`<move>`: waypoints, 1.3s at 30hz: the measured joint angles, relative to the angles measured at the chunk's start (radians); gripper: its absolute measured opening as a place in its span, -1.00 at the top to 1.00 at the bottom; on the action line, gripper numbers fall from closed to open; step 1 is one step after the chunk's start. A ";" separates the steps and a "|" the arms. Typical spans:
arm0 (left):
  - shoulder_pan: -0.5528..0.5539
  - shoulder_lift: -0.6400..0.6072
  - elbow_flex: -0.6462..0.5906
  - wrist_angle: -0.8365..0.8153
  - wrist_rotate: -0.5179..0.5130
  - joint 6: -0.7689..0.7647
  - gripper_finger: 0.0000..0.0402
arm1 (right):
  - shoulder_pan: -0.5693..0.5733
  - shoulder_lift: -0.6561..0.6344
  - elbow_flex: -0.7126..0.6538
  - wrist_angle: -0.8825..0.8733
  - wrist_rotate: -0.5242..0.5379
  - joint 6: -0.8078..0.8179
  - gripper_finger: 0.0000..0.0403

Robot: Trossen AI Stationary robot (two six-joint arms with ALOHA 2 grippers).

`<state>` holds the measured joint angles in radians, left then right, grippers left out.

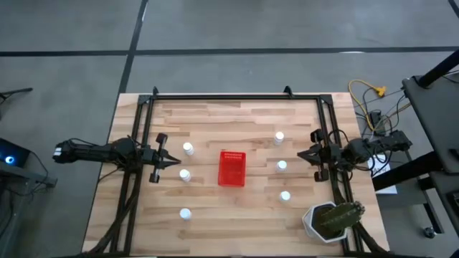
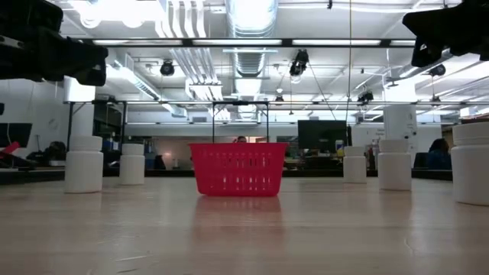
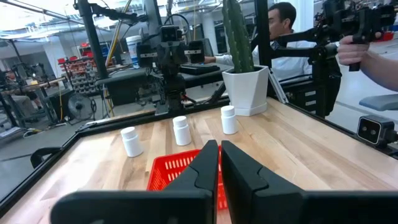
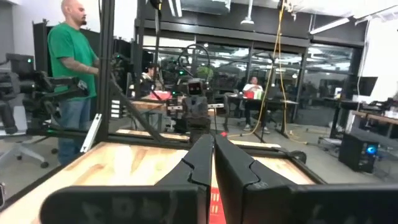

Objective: Pick and place pill bottles into a basket
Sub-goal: Put the white medicine bottle into the red bin

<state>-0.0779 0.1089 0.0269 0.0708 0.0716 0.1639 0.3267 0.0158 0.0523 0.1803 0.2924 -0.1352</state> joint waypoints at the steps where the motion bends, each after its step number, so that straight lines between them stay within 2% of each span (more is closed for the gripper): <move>1: 0.000 0.000 0.000 0.000 0.000 0.000 0.99 | 0.000 0.000 0.010 -0.001 0.000 0.000 0.96; 7: 0.000 0.000 0.000 0.000 0.000 0.000 0.99 | 0.000 0.000 0.102 -0.102 0.032 0.005 0.96; 12: 0.000 0.000 0.000 0.000 0.000 0.000 0.99 | 0.000 0.031 0.222 -0.308 0.170 0.064 0.96; 15: 0.000 0.000 0.000 0.000 0.000 0.000 0.99 | 0.000 0.082 0.307 -0.433 0.208 0.109 0.96; 23: 0.000 0.000 0.000 0.000 0.000 0.000 0.99 | 0.000 0.317 0.544 -0.675 0.216 0.202 0.96; 31: 0.000 0.000 0.000 0.000 0.000 0.000 0.99 | 0.000 0.581 0.804 -1.008 0.304 0.326 0.96; 39: 0.000 0.000 0.000 0.000 0.000 0.000 0.99 | -0.011 0.750 1.038 -1.244 0.313 0.453 0.96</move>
<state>-0.0776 0.1089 0.0269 0.0708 0.0716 0.1642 0.3154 0.7654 1.0899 -1.0635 0.6058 0.3181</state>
